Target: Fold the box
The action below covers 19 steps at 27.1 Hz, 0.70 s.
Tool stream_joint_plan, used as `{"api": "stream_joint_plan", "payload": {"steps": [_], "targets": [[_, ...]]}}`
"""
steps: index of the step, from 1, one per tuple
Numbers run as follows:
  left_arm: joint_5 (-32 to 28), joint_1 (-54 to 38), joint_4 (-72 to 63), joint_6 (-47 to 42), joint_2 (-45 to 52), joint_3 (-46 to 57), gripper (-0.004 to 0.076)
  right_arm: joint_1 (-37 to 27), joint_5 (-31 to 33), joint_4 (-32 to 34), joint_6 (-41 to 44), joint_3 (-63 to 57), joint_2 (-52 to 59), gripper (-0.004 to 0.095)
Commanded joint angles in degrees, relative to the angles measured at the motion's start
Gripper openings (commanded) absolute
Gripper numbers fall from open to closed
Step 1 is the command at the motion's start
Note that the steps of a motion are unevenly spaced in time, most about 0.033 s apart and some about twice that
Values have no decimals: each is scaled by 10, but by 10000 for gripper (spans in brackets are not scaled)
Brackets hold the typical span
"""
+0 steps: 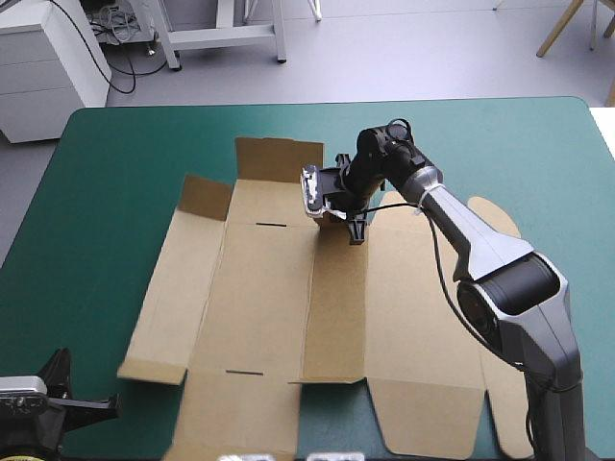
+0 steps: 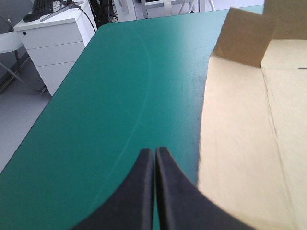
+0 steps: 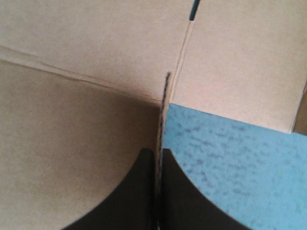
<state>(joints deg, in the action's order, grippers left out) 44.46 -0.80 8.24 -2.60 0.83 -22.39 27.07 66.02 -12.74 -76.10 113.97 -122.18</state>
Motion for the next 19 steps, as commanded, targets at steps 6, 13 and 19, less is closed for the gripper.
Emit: {"api": "stream_joint_plan", "payload": {"steps": [6,13,19], "targets": [[-45,2,0,-3,10,-12,-10,24,-31,-32,27,37,36,-20],[-45,2,0,-3,10,-12,-10,25,-70,-36,94,37,29,-20],[-45,2,0,-3,10,-12,-10,25,-56,-34,97,37,10,-19]]}}
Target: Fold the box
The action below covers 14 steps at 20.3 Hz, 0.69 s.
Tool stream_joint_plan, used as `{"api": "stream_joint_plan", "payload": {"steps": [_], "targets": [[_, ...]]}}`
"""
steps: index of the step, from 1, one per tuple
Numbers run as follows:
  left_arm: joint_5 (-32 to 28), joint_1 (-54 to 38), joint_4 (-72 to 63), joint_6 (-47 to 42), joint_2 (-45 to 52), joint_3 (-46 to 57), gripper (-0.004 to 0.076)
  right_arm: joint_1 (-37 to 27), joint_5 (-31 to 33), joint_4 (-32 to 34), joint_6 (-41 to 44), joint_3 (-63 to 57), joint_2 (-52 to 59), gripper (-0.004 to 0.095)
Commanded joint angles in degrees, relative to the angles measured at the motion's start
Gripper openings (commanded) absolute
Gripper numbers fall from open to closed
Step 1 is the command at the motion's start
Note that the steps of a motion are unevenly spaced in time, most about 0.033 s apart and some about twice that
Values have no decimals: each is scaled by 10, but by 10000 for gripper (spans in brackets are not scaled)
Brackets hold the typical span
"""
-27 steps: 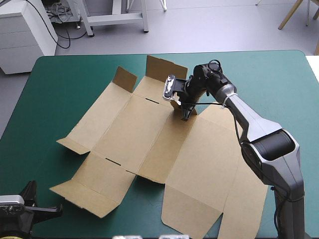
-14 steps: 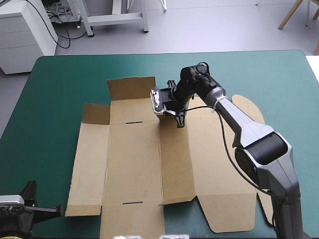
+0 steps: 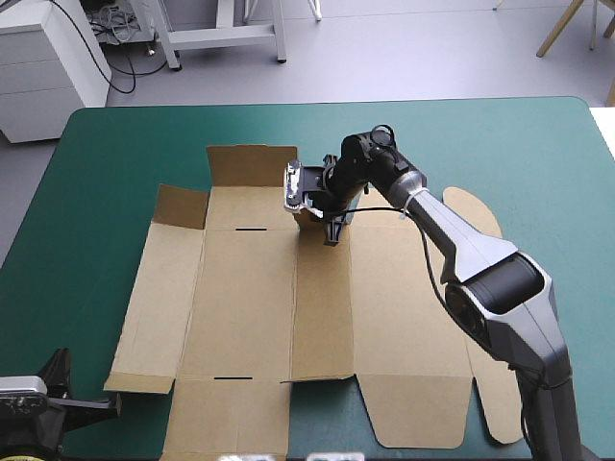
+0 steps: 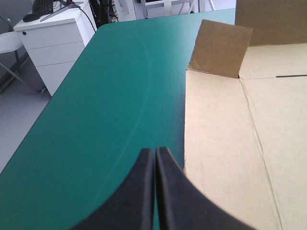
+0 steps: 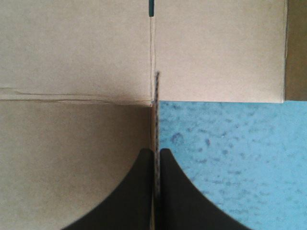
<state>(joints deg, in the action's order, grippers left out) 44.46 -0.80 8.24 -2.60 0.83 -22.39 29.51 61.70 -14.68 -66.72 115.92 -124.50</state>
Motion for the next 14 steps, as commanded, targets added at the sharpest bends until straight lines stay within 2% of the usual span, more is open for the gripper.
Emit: {"api": "stream_joint_plan", "payload": {"steps": [1,3,5,8,10,14], "targets": [[-45,2,1,-3,10,-12,-10,1,-15,-17,3,18,33,-19],[-45,2,1,-3,10,-12,-10,1,2,-23,6,18,33,22],[-45,2,1,-1,10,-12,-10,1,17,-23,8,18,33,174],[-45,2,1,-3,10,-12,-10,1,18,-23,72,47,33,574],[-45,2,1,-1,10,-12,-10,1,67,-21,104,112,34,775],[-45,2,1,-1,10,-12,-10,1,72,13,210,201,55,785]]}}
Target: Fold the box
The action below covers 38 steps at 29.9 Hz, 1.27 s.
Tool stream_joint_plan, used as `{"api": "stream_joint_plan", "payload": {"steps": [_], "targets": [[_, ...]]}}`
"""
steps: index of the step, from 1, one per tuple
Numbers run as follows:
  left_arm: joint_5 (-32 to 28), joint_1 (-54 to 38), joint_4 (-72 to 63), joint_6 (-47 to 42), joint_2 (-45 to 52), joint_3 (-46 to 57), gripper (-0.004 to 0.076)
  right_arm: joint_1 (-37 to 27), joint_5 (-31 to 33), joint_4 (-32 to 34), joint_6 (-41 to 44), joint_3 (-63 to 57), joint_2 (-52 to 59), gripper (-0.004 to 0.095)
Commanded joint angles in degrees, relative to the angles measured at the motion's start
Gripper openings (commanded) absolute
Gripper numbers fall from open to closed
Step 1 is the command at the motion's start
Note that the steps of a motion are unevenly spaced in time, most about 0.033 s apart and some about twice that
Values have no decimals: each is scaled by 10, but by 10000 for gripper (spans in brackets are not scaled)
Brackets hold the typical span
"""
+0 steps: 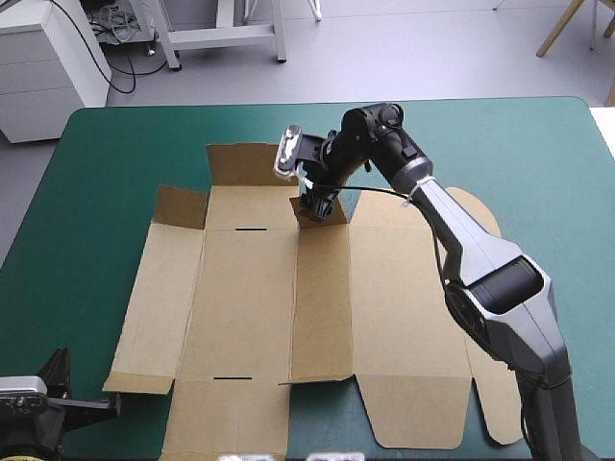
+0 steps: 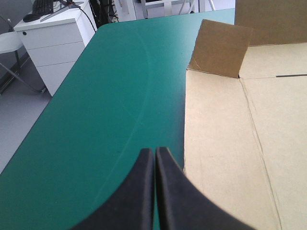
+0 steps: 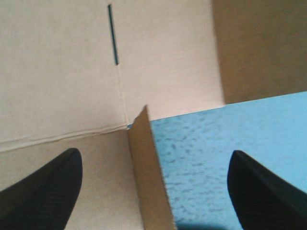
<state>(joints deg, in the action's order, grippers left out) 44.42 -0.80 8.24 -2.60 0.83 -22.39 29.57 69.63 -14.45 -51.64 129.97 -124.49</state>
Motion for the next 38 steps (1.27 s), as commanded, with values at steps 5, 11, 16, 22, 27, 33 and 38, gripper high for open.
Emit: {"api": "stream_joint_plan", "payload": {"steps": [5,11,16,22,27,33,38], "targets": [[-44,2,1,-1,10,-12,-10,0,-7,55,157,95,74,733],[-45,2,1,-1,10,-12,-10,0,-7,167,375,95,78,276],[-45,2,1,-1,9,-12,-6,-7,-6,205,477,94,79,-4],[-45,2,1,-1,9,-12,314,-12,-6,205,485,-5,123,-4],[-45,1,4,-1,9,-12,682,-32,-27,223,496,-165,203,-4],[-67,1,2,-10,1,-14,683,-82,-91,195,500,-342,317,-4],[-88,1,4,-14,-91,-45,623,-132,-135,168,491,-464,410,-4]]}}
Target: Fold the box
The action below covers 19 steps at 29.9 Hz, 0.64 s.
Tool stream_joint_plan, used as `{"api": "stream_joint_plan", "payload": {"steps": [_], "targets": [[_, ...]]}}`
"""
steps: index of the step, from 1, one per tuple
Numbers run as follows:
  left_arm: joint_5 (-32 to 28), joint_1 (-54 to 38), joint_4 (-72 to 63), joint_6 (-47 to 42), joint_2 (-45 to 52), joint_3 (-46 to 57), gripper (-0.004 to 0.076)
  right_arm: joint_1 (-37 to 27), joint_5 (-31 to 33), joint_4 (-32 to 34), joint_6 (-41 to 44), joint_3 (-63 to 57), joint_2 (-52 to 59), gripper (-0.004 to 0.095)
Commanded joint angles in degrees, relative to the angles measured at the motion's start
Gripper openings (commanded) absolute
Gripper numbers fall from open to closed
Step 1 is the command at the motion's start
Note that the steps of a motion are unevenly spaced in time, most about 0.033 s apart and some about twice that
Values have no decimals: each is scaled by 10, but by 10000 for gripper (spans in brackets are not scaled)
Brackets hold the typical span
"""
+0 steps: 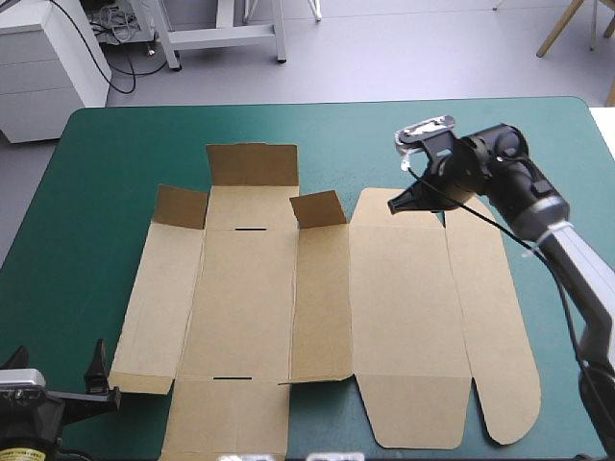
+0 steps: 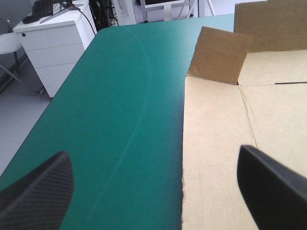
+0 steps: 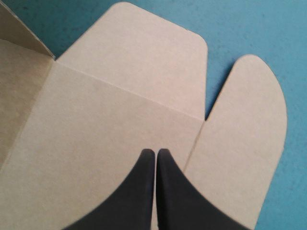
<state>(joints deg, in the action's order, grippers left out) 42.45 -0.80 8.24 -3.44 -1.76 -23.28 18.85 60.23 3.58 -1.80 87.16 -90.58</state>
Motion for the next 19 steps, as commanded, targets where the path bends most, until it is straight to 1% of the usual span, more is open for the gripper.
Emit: {"api": "stream_joint_plan", "payload": {"steps": [1,4,6,11,15,19], "targets": [[-79,1,8,-6,-93,-48,615,-33,-44,-20,-13,-57,87,-4],[-94,1,21,-6,-181,-95,603,-44,-63,-32,-24,-127,139,-4],[-93,1,21,-6,-242,-136,598,-48,-94,-36,-24,-174,175,-4],[-62,1,22,-6,-397,-239,598,-48,-164,-45,-26,-293,272,-4],[-54,1,19,-4,-498,-309,598,-48,-211,-49,-26,-367,344,-17],[8,0,9,3,-573,-379,598,-48,-207,-62,-26,-413,408,-19]]}}
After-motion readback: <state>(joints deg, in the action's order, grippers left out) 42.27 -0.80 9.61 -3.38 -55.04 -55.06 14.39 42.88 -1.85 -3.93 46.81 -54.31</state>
